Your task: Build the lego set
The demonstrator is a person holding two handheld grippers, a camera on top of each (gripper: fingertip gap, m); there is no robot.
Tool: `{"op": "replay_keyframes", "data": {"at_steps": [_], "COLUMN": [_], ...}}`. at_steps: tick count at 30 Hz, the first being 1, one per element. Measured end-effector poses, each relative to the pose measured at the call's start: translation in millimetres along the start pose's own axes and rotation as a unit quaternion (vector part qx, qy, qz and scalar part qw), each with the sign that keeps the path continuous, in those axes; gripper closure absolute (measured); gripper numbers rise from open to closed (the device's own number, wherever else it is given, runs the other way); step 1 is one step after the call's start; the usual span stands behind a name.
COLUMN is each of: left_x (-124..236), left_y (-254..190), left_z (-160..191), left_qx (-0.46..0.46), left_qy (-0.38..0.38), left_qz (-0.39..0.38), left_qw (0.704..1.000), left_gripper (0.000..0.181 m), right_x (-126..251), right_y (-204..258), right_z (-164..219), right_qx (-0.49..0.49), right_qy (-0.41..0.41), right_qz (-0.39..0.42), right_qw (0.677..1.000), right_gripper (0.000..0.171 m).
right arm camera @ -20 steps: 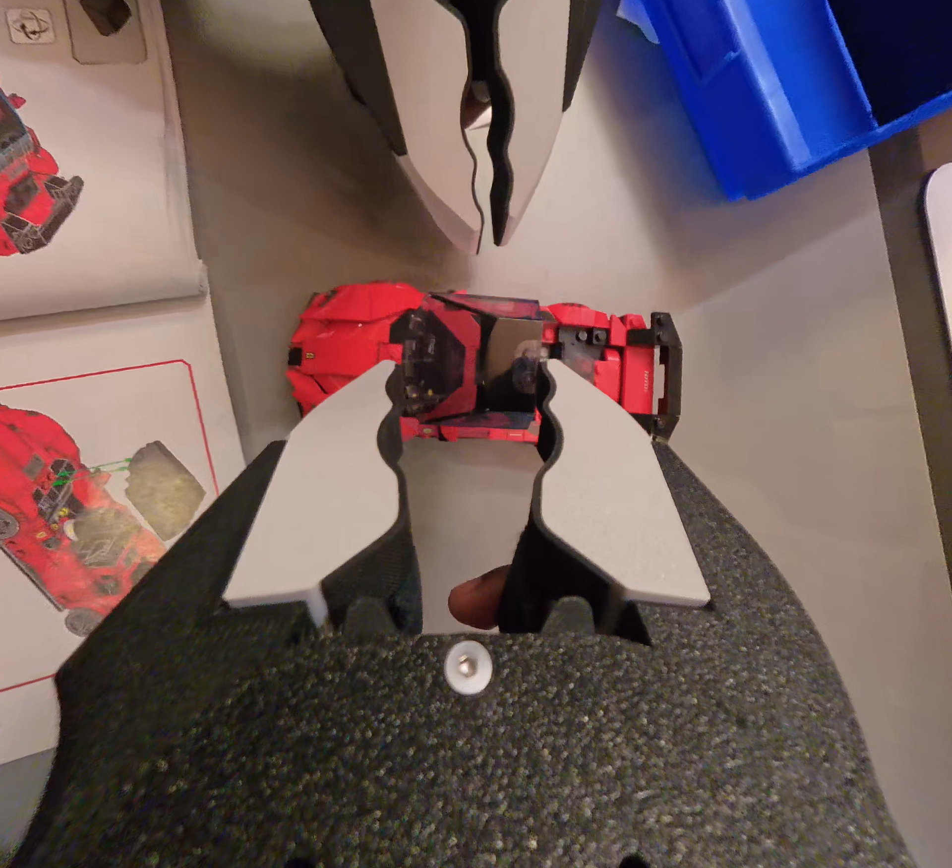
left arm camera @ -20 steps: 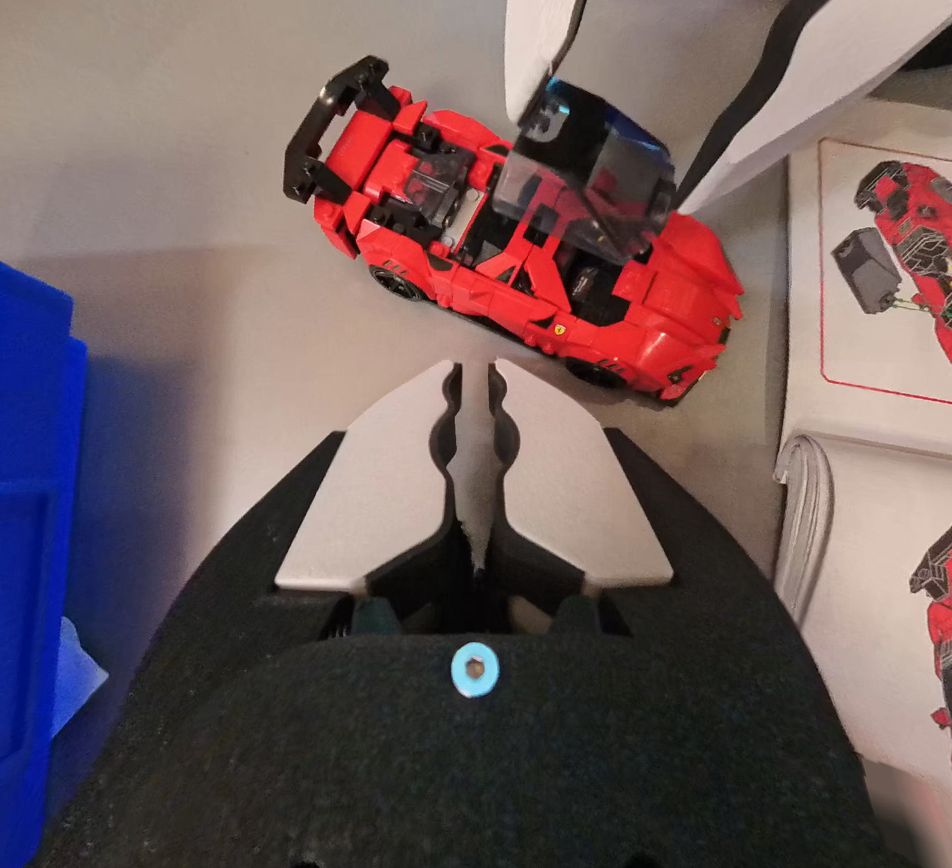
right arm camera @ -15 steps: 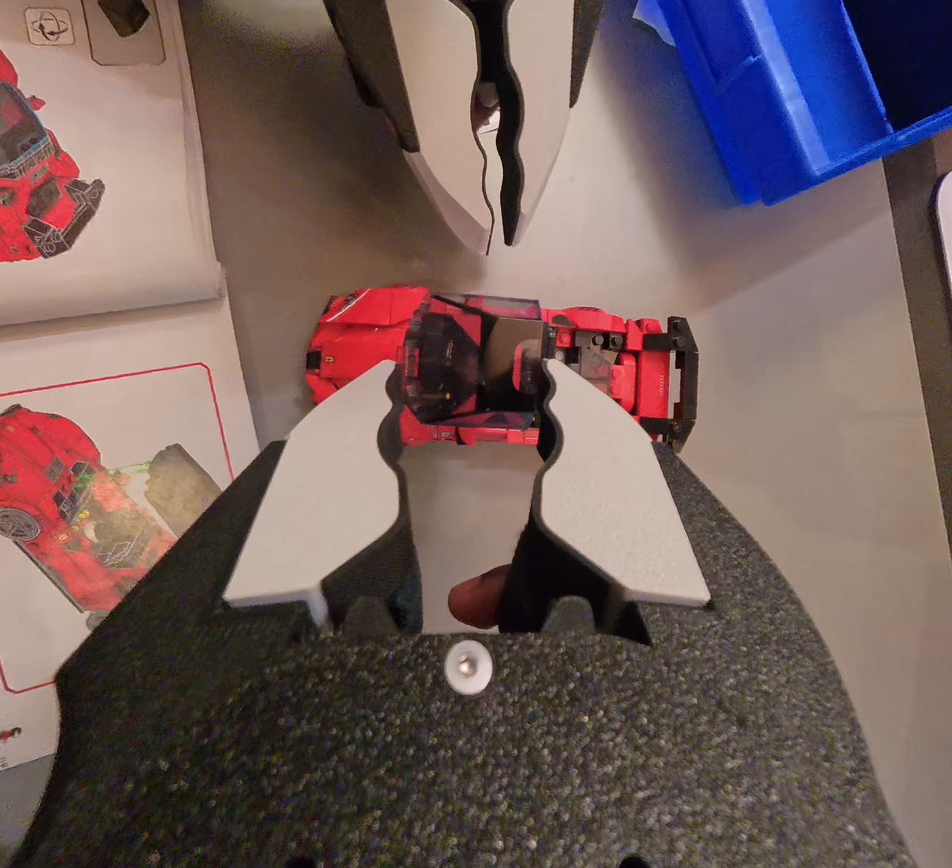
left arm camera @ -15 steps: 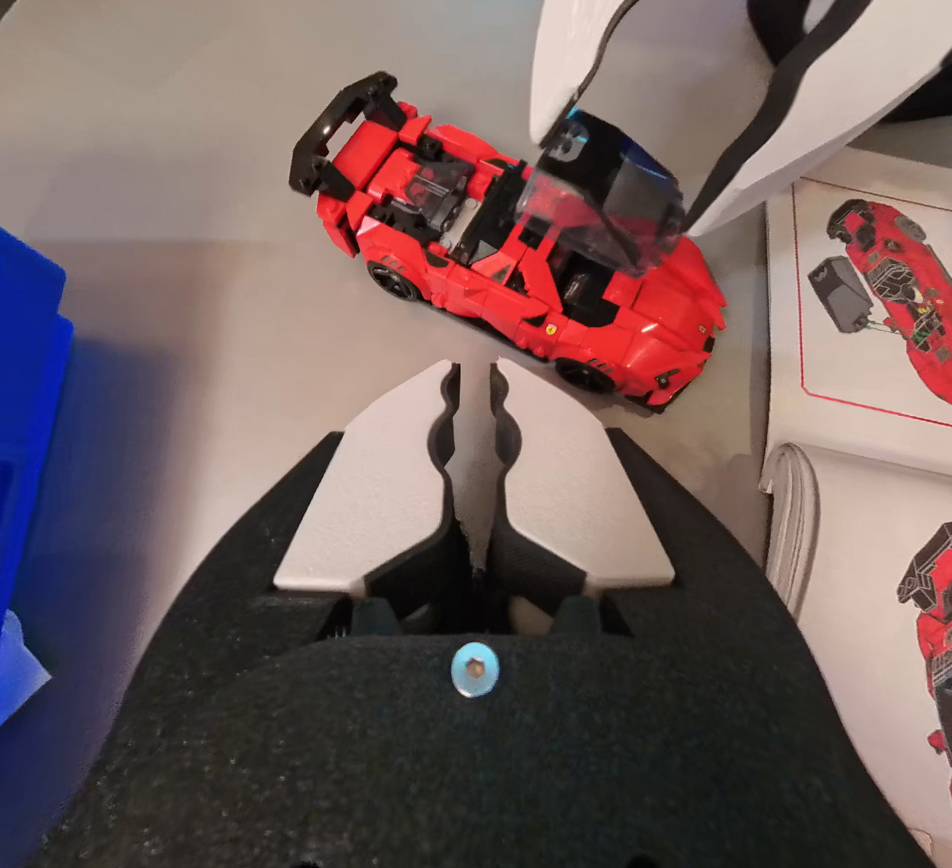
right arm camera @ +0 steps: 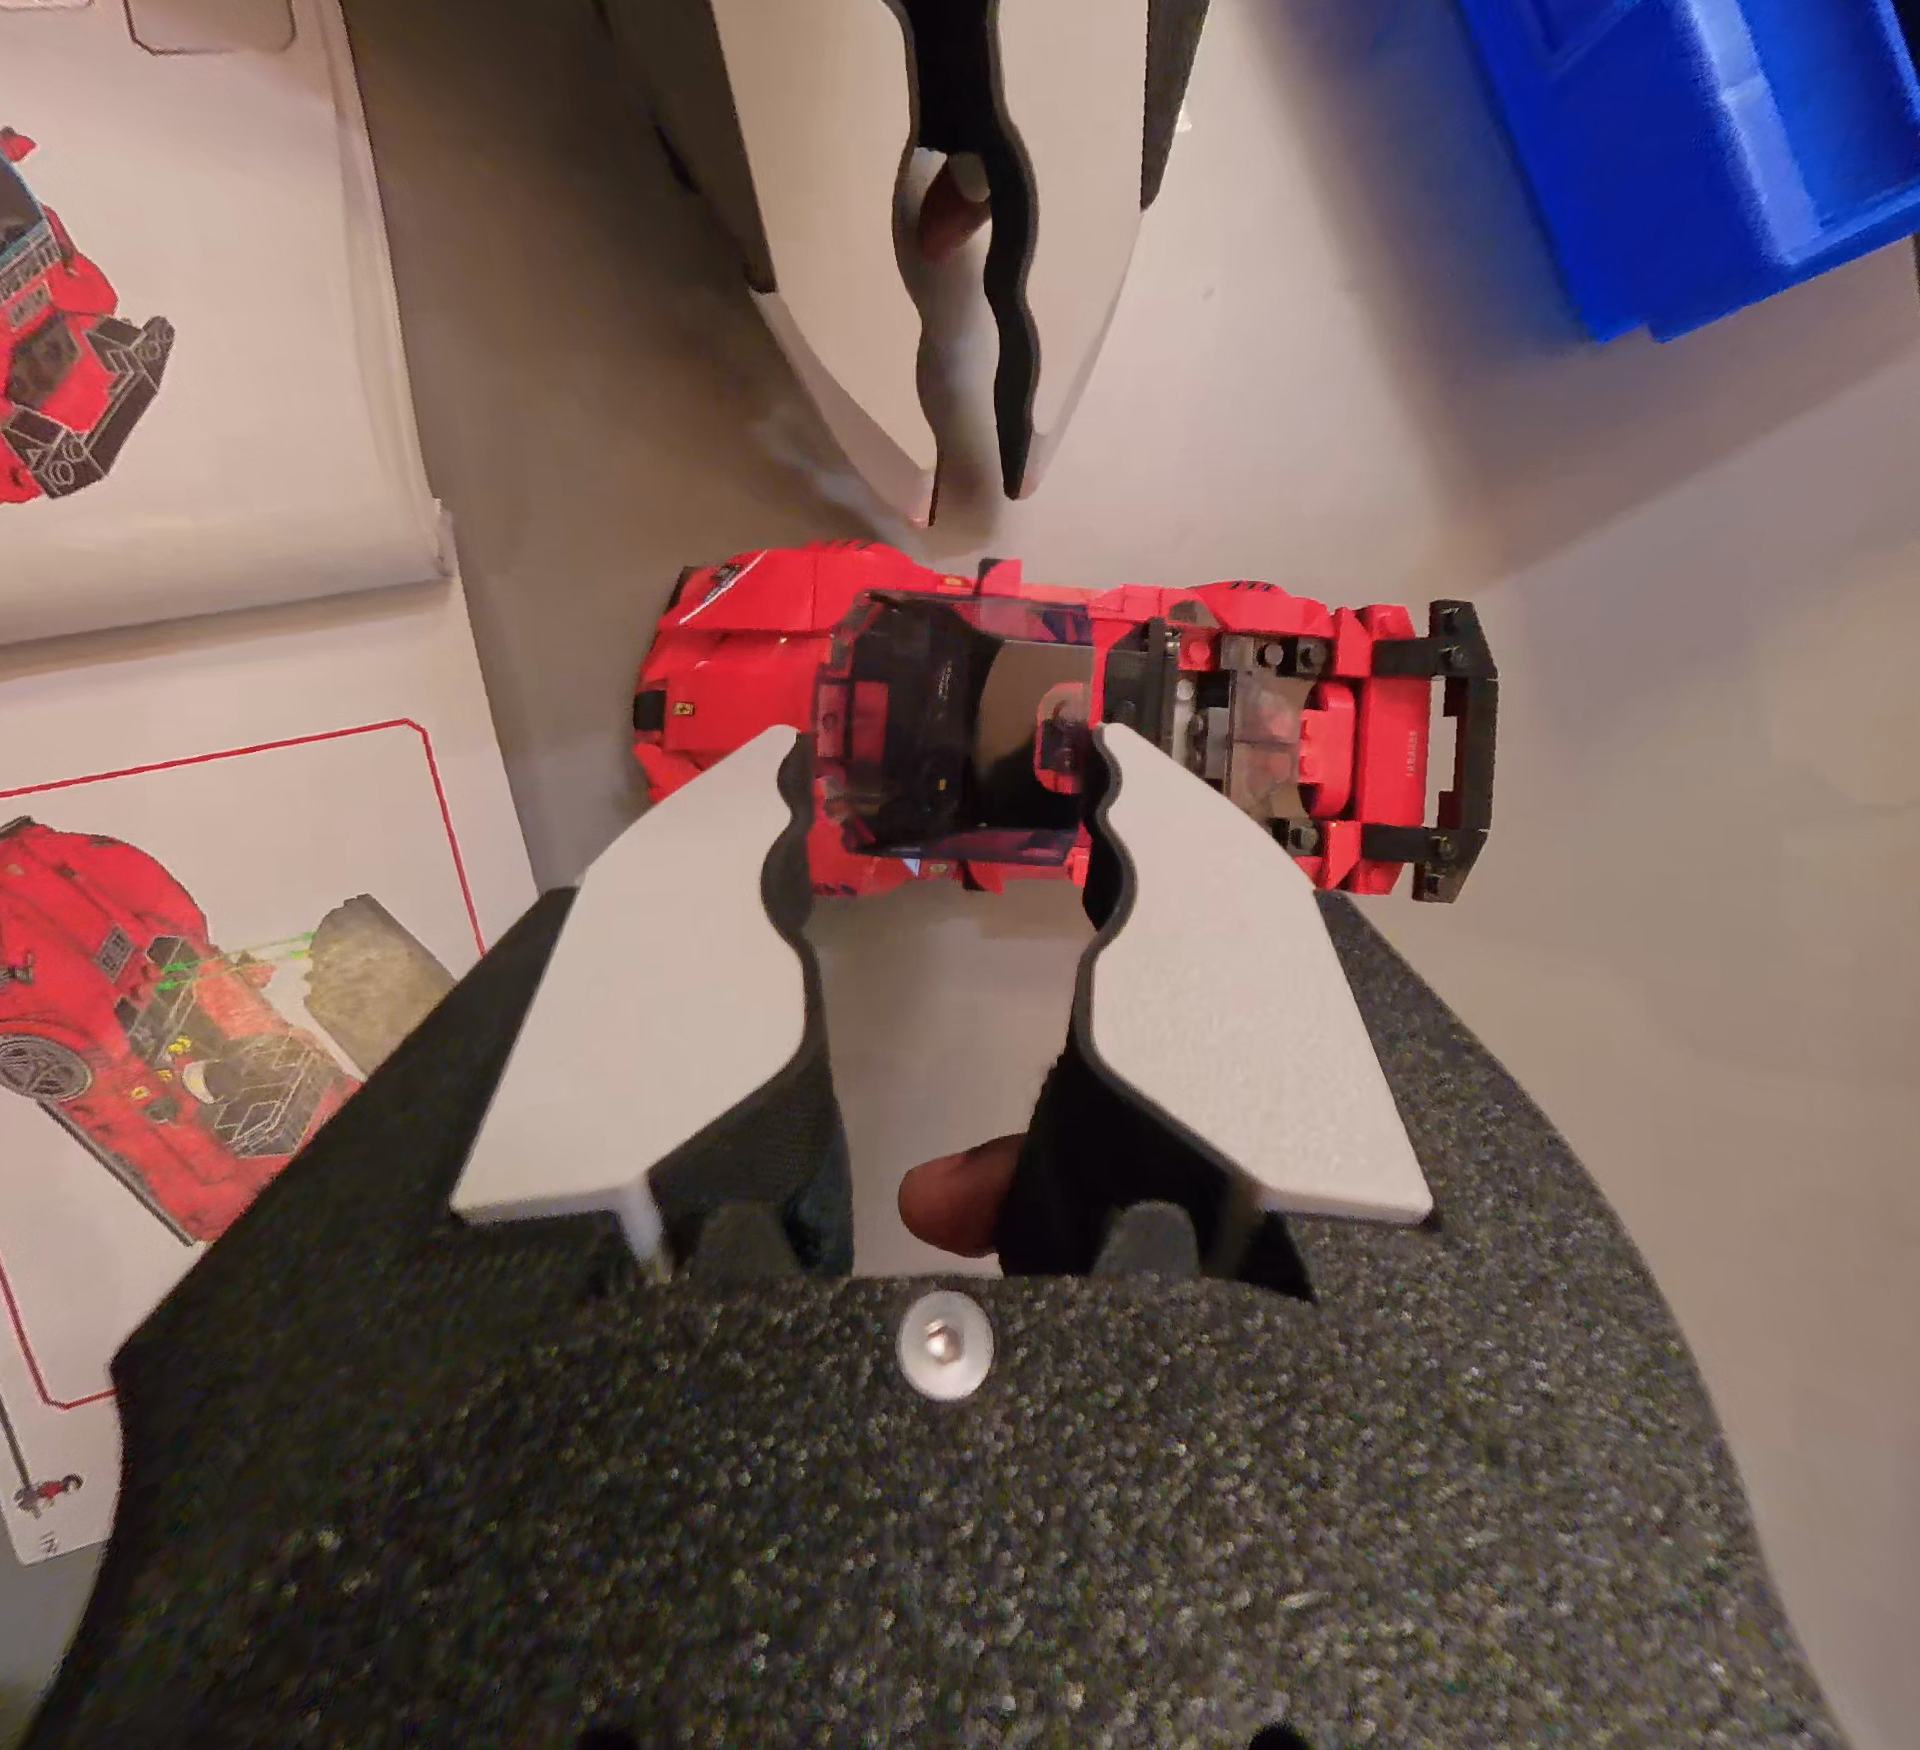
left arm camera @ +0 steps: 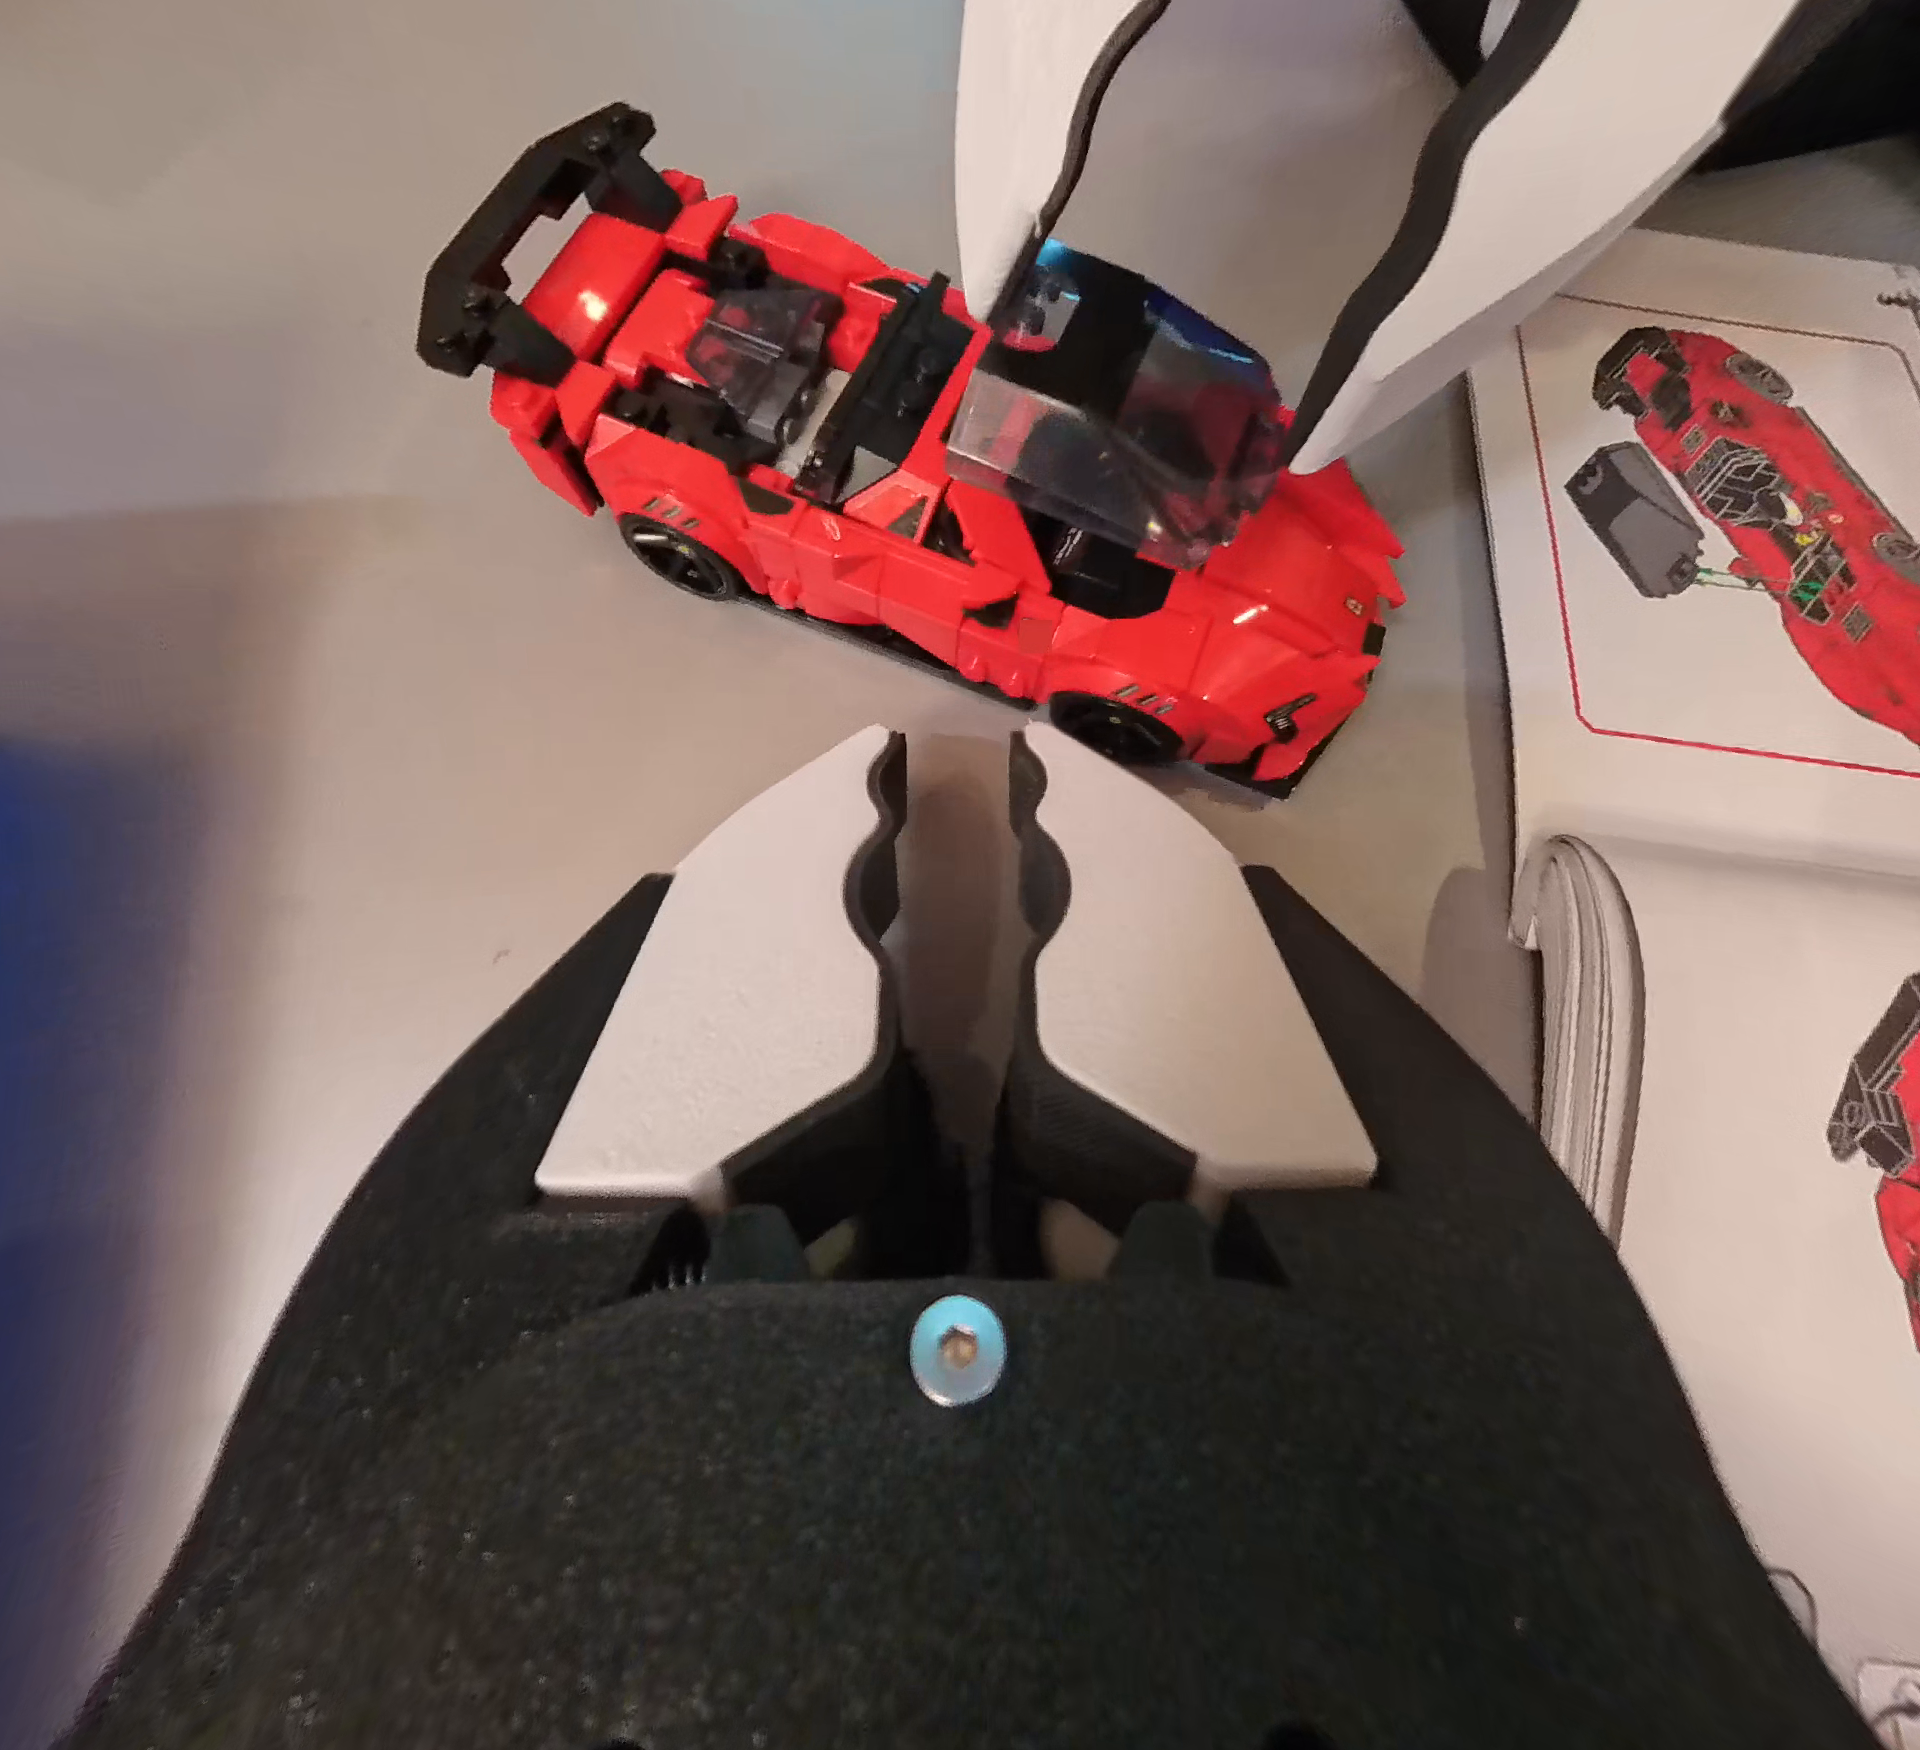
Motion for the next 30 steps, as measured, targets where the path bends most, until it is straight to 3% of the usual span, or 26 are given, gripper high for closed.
{"op": "replay_keyframes", "data": {"at_steps": [1,23,30], "left_x": [0,-3,-4], "left_y": [0,-4,-5], "left_z": [0,1,1], "left_qx": [-0.003,-0.025,-0.028], "left_qy": [0.000,-0.002,0.000], "left_qz": [-0.001,0.009,0.011], "left_qw": [1.000,1.000,1.000], "left_gripper": [0.163,0.163,0.163], "right_x": [0,27,4], "right_y": [0,-32,-9], "right_z": [0,6,-2], "right_qx": [-0.001,-0.029,0.016], "right_qy": [0.000,-0.005,0.021], "right_qz": [0.001,0.035,0.013], "right_qw": [1.000,0.999,1.000], "right_gripper": [0.121,0.121,0.121]}}
Point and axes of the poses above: each gripper's, where its closed fingertips meet, x back along the fingers, z out of its underside, y = z × x across the jaws, the point moved 10 cm from there along x, back along the fingers, and after that the axes turned 5 degrees about -x, right-handed, at the moved point
